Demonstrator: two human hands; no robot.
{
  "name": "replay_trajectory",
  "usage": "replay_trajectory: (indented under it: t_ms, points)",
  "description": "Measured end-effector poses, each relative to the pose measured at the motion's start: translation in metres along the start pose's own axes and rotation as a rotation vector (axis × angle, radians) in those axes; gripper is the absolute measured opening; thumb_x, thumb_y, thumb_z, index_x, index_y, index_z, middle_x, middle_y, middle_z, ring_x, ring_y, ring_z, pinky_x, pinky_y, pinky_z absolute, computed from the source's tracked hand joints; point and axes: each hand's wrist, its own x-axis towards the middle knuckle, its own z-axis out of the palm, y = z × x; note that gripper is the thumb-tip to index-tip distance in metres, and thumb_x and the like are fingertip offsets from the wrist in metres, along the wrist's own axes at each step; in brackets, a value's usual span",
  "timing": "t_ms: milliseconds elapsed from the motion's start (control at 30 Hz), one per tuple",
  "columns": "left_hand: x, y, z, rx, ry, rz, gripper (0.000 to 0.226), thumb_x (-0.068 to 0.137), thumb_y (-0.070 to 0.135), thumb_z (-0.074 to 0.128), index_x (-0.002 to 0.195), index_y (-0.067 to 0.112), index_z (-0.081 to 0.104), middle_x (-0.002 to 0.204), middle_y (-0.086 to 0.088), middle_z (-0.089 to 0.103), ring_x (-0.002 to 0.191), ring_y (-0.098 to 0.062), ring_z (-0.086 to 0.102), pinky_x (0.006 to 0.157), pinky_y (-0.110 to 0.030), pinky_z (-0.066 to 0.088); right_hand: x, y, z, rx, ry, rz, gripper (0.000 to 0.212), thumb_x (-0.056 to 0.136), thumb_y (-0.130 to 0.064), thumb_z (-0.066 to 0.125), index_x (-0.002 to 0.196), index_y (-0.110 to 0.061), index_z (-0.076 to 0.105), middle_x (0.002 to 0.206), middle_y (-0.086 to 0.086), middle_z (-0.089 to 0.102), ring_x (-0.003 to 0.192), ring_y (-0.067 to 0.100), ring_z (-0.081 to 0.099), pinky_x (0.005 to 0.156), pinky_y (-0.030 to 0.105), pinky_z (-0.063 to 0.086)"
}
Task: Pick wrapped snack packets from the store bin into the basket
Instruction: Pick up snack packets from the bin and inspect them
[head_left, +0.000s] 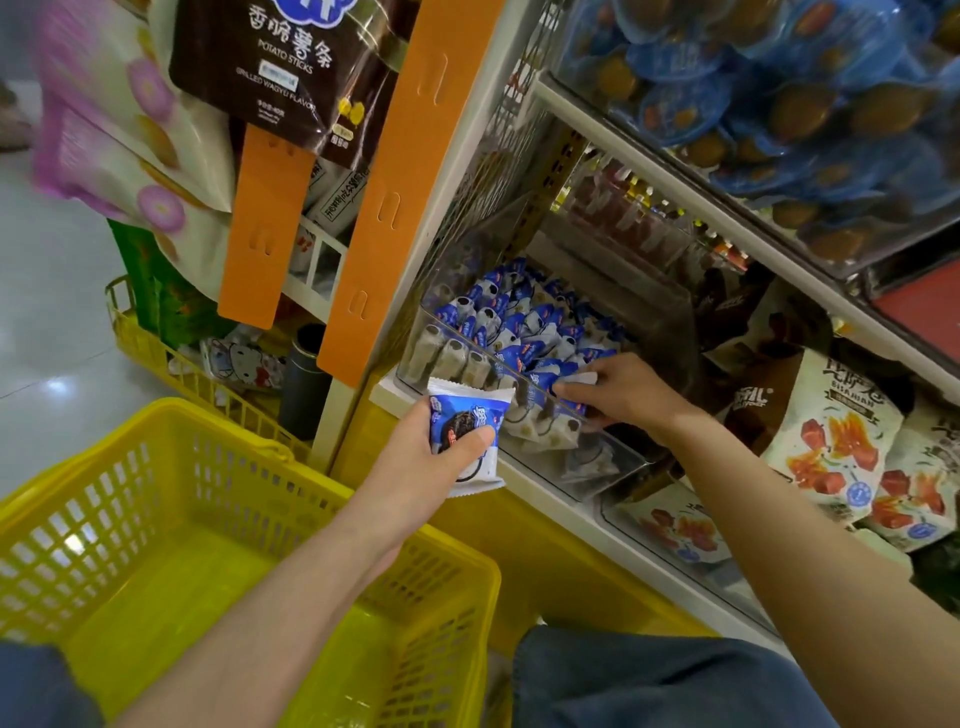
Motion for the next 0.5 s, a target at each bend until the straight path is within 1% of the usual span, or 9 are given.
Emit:
replay_trajectory:
  t_ms: [67,133,167,233,300,333,400,467,500]
  points:
    - [0.001,0.0,0.0,0.0,-0.006,0.003,0.024,0.088,0.024,0.061,0.111,0.027,0.054,0.1,0.013,0.066,0.079,0.01,0.062,0.056,-0.003,0.045,-0.001,0.001,0.002,0.038,0.01,-0.084,0.027,0.083,-0.022,0.068,0.104,-0.005,0.063,0.106,0.019,0.065,0.083,0.024,0.066,0.066,0.026,0.058]
    - [0.001,-0.002,0.001,-0.004,-0.01,0.0,0.023,0.088,0.024,0.061,0.109,0.027,0.054,0.098,0.014,0.066,0.077,0.012,0.062,0.056,-0.003,0.045,0.001,-0.001,0.003,-0.112,0.001,-0.158,0.033,0.083,-0.026,0.067,0.111,-0.011,0.06,0.114,0.005,0.059,0.081,0.01,0.059,0.054,0.009,0.048]
    - [0.002,-0.002,0.002,-0.004,-0.012,-0.004,0.022,0.088,0.024,0.061,0.108,0.027,0.054,0.097,0.014,0.066,0.076,0.012,0.062,0.055,-0.002,0.044,0.002,-0.003,0.001,-0.194,-0.03,-0.179,0.037,0.084,-0.029,0.067,0.115,-0.012,0.059,0.117,-0.001,0.054,0.08,0.004,0.055,0.052,0.006,0.044]
    - [0.002,-0.003,0.002,-0.007,-0.015,-0.004,0.017,0.088,0.023,0.061,0.102,0.03,0.054,0.095,0.015,0.065,0.074,0.014,0.062,0.055,-0.002,0.044,0.006,-0.005,-0.003,-0.242,-0.122,-0.166,0.042,0.084,-0.032,0.065,0.12,-0.012,0.056,0.119,-0.005,0.049,0.078,0.002,0.054,0.053,0.006,0.045]
    - [0.002,-0.005,0.002,-0.006,-0.016,-0.004,0.016,0.088,0.022,0.061,0.098,0.033,0.054,0.094,0.016,0.066,0.076,0.013,0.062,0.057,-0.003,0.045,0.008,-0.006,-0.005,-0.237,-0.151,-0.167,0.038,0.086,-0.036,0.062,0.114,-0.012,0.059,0.115,-0.003,0.054,0.08,0.006,0.059,0.058,0.012,0.05]
    - [0.003,-0.005,0.001,-0.006,-0.015,-0.007,0.016,0.088,0.022,0.061,0.099,0.032,0.054,0.095,0.015,0.066,0.077,0.012,0.062,0.058,-0.003,0.045,0.009,-0.006,-0.005,-0.224,-0.129,-0.185,0.033,0.087,-0.037,0.06,0.108,-0.011,0.062,0.109,0.002,0.059,0.079,0.008,0.06,0.056,0.014,0.051]
    - [0.003,-0.006,0.002,-0.007,-0.012,-0.014,0.019,0.088,0.022,0.061,0.104,0.029,0.055,0.097,0.013,0.066,0.077,0.01,0.063,0.057,-0.003,0.045,0.013,-0.003,0.0,-0.177,-0.055,-0.213,0.027,0.089,-0.033,0.058,0.097,-0.009,0.065,0.097,0.008,0.064,0.072,0.007,0.06,0.047,0.011,0.047]
    - [0.003,-0.006,0.003,-0.001,-0.011,-0.022,0.021,0.088,0.021,0.061,0.107,0.027,0.054,0.097,0.012,0.066,0.075,0.011,0.063,0.056,-0.003,0.045,0.016,-0.001,0.006,-0.188,-0.024,-0.199,0.024,0.09,-0.029,0.058,0.089,-0.005,0.063,0.082,0.007,0.062,0.064,0.006,0.057,0.042,0.009,0.042]
    - [0.004,-0.007,0.004,0.003,-0.011,-0.026,0.021,0.088,0.021,0.061,0.106,0.027,0.053,0.097,0.012,0.066,0.075,0.01,0.063,0.055,-0.003,0.045,0.019,0.0,0.009,-0.212,-0.028,-0.182,0.024,0.09,-0.027,0.057,0.086,-0.004,0.061,0.076,0.007,0.059,0.063,0.007,0.055,0.042,0.011,0.042]
